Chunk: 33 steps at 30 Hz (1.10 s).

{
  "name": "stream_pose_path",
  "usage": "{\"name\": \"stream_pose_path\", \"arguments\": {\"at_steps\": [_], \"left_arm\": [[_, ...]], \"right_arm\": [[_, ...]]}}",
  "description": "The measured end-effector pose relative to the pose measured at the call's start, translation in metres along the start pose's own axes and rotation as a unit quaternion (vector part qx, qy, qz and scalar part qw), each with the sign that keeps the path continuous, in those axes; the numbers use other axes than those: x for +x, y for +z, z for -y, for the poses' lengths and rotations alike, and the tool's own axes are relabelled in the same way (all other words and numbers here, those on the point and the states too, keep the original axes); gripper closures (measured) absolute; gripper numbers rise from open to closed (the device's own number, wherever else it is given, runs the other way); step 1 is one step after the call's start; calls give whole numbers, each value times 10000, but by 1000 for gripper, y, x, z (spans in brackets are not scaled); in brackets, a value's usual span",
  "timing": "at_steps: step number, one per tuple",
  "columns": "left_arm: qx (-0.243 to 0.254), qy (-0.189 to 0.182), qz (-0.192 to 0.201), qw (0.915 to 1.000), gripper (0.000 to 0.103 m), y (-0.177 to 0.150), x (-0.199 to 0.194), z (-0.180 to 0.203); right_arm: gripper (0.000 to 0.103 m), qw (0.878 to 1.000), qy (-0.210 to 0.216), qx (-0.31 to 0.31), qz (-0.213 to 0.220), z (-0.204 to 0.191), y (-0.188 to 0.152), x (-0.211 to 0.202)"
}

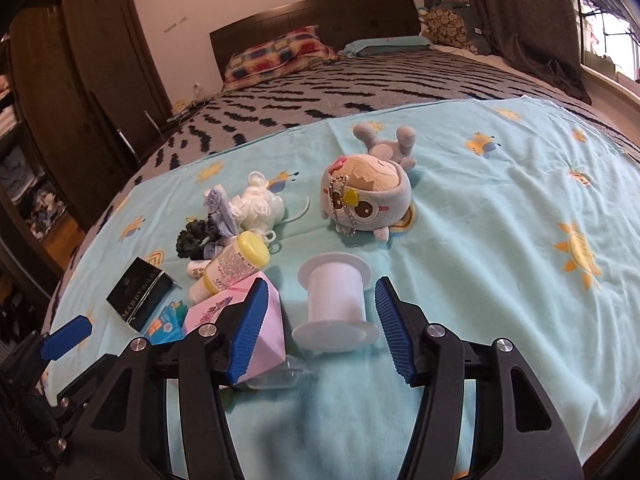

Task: Collect trash
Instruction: 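Grasp the white spool with the right tool while the left tool approaches the blue wipes pack, then grasp the blue wet-wipes pack with the left tool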

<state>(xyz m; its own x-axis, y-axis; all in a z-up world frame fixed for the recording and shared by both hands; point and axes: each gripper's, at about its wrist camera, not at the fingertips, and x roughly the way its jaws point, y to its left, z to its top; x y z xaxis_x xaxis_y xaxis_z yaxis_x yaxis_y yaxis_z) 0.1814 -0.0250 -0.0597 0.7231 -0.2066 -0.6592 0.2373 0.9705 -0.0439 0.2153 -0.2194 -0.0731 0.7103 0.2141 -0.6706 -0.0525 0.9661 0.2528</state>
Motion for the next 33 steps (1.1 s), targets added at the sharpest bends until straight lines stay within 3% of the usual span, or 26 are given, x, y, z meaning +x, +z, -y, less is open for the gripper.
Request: {"name": "stream_pose_path", "arguments": {"at_steps": [11, 22, 27, 28, 29, 33], "left_arm": [[-328, -72, -402, 9986, 34, 13, 45, -12], [-193, -85, -495, 9986, 32, 6, 47, -13], [-300, -147, -532, 9980, 32, 6, 51, -16], [-334, -160, -534, 9979, 32, 7, 51, -17], [-360, -149, -548, 9977, 32, 7, 52, -17], [-332, -129, -565, 9978, 32, 7, 53, -16]], "right_arm": [[46, 9991, 86, 103, -398, 9, 2, 32], [45, 9951, 461, 346, -804, 22, -1, 38], [46, 9937, 608, 455, -829, 24, 1, 49], [54, 9936, 668, 435, -804, 22, 1, 49], [55, 9937, 672, 412, -797, 20, 1, 49], [55, 9962, 508, 169, -685, 14, 0, 41]]}}
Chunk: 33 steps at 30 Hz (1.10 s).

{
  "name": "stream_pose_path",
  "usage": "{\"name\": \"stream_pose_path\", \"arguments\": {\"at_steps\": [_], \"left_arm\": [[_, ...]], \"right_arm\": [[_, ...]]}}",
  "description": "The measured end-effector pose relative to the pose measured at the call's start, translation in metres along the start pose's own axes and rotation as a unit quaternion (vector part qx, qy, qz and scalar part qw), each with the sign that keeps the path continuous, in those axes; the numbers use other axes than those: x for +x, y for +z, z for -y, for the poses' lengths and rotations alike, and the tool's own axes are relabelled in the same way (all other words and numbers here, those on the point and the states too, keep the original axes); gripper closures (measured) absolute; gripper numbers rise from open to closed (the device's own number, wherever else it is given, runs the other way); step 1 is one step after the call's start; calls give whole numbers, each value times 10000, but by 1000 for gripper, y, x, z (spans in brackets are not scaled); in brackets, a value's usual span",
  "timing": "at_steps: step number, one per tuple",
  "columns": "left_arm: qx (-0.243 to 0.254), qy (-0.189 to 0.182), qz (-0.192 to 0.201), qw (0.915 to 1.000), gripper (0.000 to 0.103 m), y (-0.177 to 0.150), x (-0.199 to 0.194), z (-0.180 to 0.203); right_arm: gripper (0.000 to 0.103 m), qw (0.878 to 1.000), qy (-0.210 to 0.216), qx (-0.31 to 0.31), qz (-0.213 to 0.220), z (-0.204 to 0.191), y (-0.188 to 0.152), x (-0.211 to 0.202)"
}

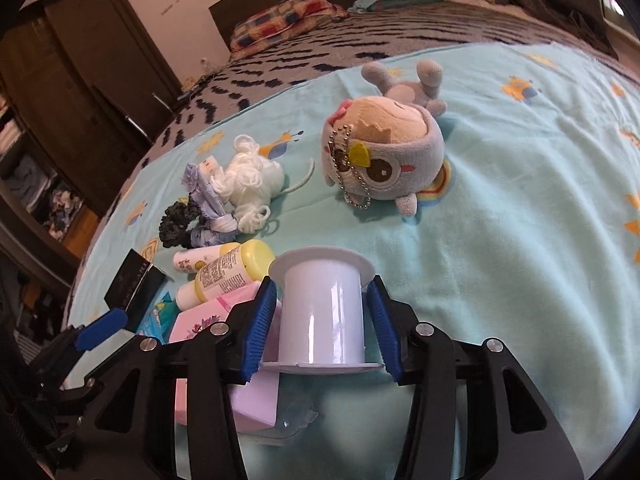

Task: Collect trash
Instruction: 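Grasp the blue wet-wipes pack with the left tool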

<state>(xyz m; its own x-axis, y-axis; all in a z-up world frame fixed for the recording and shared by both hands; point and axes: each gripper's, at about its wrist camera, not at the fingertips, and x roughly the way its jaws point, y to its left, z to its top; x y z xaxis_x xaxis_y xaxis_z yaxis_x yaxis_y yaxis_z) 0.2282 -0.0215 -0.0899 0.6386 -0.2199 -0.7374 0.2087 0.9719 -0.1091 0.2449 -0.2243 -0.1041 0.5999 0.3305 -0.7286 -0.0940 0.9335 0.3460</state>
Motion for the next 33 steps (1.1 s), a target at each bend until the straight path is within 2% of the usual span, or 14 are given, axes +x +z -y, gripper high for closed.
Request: {"name": "stream_pose_path", "arguments": {"at_steps": [4, 7, 10, 13, 17, 24, 29, 33], "left_arm": [[-8, 123, -97, 9999, 32, -3, -1, -2], [88, 361, -216, 9991, 31, -7, 1, -1], [149, 291, -431, 9985, 29, -15, 13, 3], [173, 321, -396, 9986, 30, -18, 16, 6], [241, 262, -346, 9988, 44, -18, 18, 11], [164, 145, -238, 9995, 88, -19, 12, 14], [229, 179, -62, 9996, 91, -29, -5, 19], [177, 225, 116, 9995, 91, -39, -27, 16]], "right_arm": [[55, 9980, -497, -259, 308, 0, -4, -21], [55, 9978, -475, -239, 395, 6, -7, -34], [55, 9977, -446, -266, 434, 7, -11, -41], [55, 9977, -398, -310, 463, 4, -16, -48], [55, 9968, -424, -371, 569, 2, -22, -60], [55, 9961, -387, -408, 685, 3, -40, -77], [55, 9951, -406, -473, 773, -1, -50, -89], [55, 9922, -473, -533, 1023, -12, -62, -111]]}}
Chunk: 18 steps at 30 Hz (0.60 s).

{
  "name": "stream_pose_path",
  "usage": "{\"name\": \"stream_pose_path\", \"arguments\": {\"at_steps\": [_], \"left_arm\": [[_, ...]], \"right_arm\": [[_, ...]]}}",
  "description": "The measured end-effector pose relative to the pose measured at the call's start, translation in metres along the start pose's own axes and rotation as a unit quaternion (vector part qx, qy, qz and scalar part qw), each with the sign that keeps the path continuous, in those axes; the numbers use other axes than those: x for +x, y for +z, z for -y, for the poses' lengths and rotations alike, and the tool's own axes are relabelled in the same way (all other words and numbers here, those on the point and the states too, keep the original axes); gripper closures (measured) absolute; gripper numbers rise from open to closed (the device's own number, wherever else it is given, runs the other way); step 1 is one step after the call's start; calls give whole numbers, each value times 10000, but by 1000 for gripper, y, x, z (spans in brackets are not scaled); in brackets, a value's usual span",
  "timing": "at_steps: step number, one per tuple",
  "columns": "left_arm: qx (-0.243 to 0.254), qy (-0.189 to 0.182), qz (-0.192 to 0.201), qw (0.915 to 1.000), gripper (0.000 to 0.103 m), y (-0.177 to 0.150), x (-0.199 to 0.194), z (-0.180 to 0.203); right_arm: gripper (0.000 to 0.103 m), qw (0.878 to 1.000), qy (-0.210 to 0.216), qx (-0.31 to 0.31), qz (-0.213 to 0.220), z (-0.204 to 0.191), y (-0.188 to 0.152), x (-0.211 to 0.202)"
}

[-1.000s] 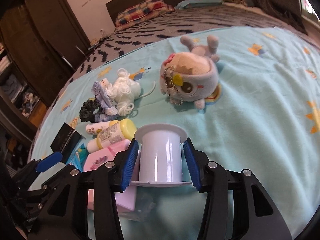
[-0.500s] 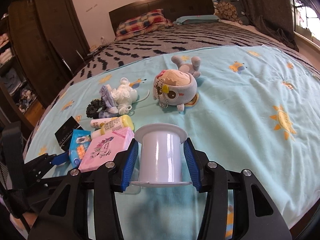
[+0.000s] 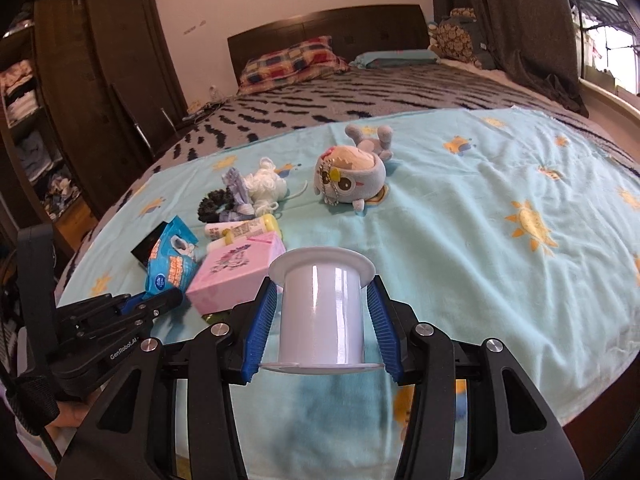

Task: Collect trash
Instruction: 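Grasp the blue wet-wipes pack with the left tool, then lower both held items into the dark bin and open both tools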

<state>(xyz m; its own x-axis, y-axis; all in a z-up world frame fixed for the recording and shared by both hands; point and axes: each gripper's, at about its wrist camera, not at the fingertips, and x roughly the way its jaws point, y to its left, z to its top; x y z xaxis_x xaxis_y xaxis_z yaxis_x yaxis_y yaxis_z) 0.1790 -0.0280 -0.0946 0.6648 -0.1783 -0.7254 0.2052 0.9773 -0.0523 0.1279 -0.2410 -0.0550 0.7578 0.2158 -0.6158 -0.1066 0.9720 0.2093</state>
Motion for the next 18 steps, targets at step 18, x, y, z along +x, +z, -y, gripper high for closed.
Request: {"name": "stream_pose_path", "arguments": {"at_steps": [18], "left_arm": [[132, -73, 575, 9982, 91, -106, -130, -14]], "right_arm": [[55, 9977, 69, -312, 598, -37, -70, -112]]}}
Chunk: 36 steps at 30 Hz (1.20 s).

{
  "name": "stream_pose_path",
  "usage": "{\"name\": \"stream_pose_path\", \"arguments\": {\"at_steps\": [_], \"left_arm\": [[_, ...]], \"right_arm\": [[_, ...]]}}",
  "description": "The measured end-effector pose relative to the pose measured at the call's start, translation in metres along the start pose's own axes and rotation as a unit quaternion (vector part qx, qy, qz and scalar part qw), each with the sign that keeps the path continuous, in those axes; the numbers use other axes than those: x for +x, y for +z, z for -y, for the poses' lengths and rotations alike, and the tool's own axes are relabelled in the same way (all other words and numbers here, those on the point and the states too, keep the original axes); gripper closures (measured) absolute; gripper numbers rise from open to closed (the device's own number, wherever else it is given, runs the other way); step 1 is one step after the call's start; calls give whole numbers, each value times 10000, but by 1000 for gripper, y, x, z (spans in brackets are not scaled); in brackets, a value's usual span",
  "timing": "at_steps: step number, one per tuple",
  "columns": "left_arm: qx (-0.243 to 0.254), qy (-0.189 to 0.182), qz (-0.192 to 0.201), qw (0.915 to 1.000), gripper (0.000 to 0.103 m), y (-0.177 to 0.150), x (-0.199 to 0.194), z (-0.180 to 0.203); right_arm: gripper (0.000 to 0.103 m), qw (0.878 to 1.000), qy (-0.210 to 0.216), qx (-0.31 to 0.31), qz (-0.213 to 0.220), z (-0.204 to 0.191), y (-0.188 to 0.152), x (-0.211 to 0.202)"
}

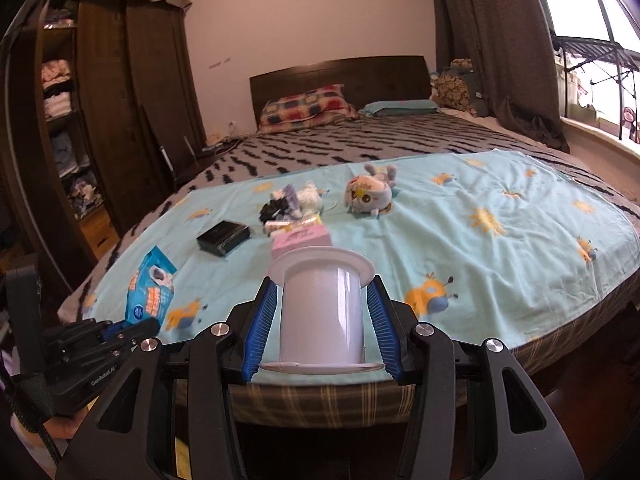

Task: Collect trash
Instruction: 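Lower both held items into the dark bin and open both tools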

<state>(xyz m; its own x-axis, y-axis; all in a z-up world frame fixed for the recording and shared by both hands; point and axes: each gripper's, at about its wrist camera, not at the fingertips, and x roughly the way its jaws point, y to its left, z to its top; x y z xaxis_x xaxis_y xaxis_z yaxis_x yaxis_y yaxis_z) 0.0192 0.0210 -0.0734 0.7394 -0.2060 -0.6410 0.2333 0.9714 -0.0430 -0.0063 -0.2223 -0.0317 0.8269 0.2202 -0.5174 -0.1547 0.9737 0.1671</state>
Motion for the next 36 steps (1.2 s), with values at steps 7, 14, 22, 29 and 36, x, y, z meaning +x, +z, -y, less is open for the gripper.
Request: {"name": "stream_pose_path", "arguments": {"at_steps": [7, 14, 22, 29, 36], "left_arm": [[54, -290, -352, 9989, 91, -41, -3, 9], [41, -605, -1154, 9915, 91, -89, 35, 22], [-9, -898, -1901, 9776, 92, -131, 77, 30], [-157, -997, -2402, 9655, 92, -156, 117, 23], [-248, -1013, -2589, 9603, 92, -163, 139, 18]], "right_arm": [[55, 9960, 126, -8, -890, 2, -58, 18], [55, 9844, 274, 206, -1725, 5, -115, 54], [55, 9657, 512, 445, -2507, 5, -163, 100], [55, 9525, 365, 432, -2993, 4, -187, 128], [55, 9411, 297, 655, -3305, 7, -207, 150]]}}
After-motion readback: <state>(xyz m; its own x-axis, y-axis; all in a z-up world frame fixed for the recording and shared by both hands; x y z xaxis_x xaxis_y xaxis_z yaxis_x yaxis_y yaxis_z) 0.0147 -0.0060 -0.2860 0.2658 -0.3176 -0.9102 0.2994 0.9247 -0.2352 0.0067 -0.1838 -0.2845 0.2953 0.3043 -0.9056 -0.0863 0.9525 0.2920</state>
